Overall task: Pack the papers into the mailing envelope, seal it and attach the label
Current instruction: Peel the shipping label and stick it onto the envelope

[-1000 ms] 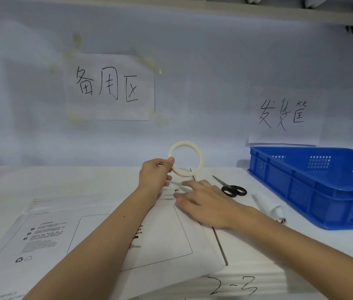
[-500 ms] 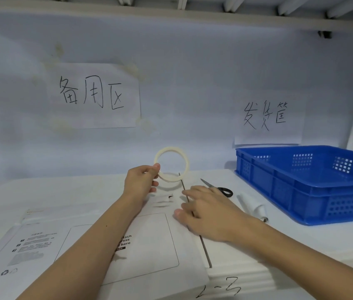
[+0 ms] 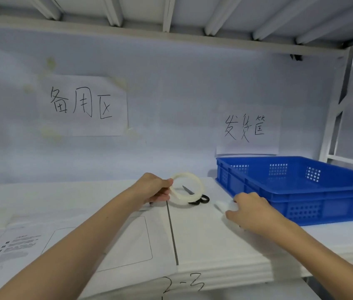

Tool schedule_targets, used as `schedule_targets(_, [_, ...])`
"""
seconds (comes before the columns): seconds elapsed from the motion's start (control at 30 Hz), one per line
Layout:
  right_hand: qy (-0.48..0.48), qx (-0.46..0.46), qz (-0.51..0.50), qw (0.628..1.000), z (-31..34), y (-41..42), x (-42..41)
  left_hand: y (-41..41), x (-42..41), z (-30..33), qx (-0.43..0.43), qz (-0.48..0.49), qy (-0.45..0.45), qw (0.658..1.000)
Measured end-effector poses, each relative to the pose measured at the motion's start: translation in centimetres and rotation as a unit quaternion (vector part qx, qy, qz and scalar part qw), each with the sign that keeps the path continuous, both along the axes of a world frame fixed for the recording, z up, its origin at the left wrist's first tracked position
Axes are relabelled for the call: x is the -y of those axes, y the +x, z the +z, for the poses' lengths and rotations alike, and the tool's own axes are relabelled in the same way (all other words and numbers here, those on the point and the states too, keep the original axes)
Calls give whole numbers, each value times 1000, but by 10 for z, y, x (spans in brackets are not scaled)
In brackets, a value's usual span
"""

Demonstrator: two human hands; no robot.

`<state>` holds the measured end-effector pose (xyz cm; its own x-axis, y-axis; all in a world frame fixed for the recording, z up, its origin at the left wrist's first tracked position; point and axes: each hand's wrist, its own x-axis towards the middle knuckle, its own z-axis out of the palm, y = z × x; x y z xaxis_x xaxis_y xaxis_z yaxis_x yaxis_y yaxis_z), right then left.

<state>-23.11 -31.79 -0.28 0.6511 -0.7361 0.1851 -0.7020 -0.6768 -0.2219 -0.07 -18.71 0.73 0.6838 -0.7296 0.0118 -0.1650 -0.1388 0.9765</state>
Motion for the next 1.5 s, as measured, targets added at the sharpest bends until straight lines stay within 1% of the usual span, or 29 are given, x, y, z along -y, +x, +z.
schedule_targets(0.1, [-17, 73, 8, 997, 6, -9, -2, -16, 12, -4, 11, -5, 34, 999])
schedule_targets(0.17, [-27, 135, 21, 990, 8, -15, -5, -27, 17, -7, 42, -14, 59, 997])
schedule_targets(0.2, [-16, 162, 34, 986, 9, -16, -7, -31, 18, -6, 56, -18, 70, 996])
schedule_targets(0.27, [58, 218, 74, 971, 10, -15, -11, -39, 14, 0, 69, -15, 69, 995])
schedule_targets(0.33, [147, 271, 123, 943, 11, -9, -18, -47, 0, 11, 69, -12, 44, 997])
schedule_targets(0.37, [171, 291, 146, 930, 12, -5, -24, -51, -10, 16, 61, -24, 27, 997])
schedule_targets(0.43, [182, 314, 190, 912, 11, 7, -39, -60, -35, 22, 38, -65, 12, 997])
schedule_targets(0.53, [152, 305, 256, 905, 8, 34, -66, -66, -70, 20, 40, -102, 19, 994])
schedule_targets(0.6, [131, 287, 286, 905, 5, 53, -83, -63, -90, 15, 48, -86, 1, 995])
schedule_targets(0.67, [136, 268, 303, 904, 3, 68, -100, -56, -110, 10, 53, -57, -18, 997])
schedule_targets(0.73, [188, 254, 327, 891, 0, 79, -112, -47, -129, 4, 47, -37, -35, 998])
schedule_targets(0.8, [254, 251, 353, 865, -4, 86, -120, -42, -145, -1, 40, -27, -48, 998])
schedule_targets(0.87, [297, 256, 369, 843, -7, 93, -125, -37, -156, -5, 32, -22, -59, 997])
schedule_targets(1.0, [347, 263, 348, 830, -5, 104, -131, -30, -169, -11, 27, -15, -70, 997])
schedule_targets(1.13, [391, 293, 320, 812, -2, 108, -131, -25, -175, -16, -8, 12, -80, 997])
schedule_targets(1.2, [373, 298, 326, 816, -2, 108, -133, -26, -176, -18, -30, 17, -90, 995])
schedule_targets(1.33, [299, 288, 340, 844, -4, 108, -139, -27, -175, -22, -77, 23, -129, 988])
schedule_targets(1.43, [277, 285, 333, 855, -3, 108, -144, -28, -175, -24, -90, 21, -146, 985])
schedule_targets(1.5, [243, 269, 332, 871, -5, 108, -144, -29, -176, -25, -94, 12, -158, 983])
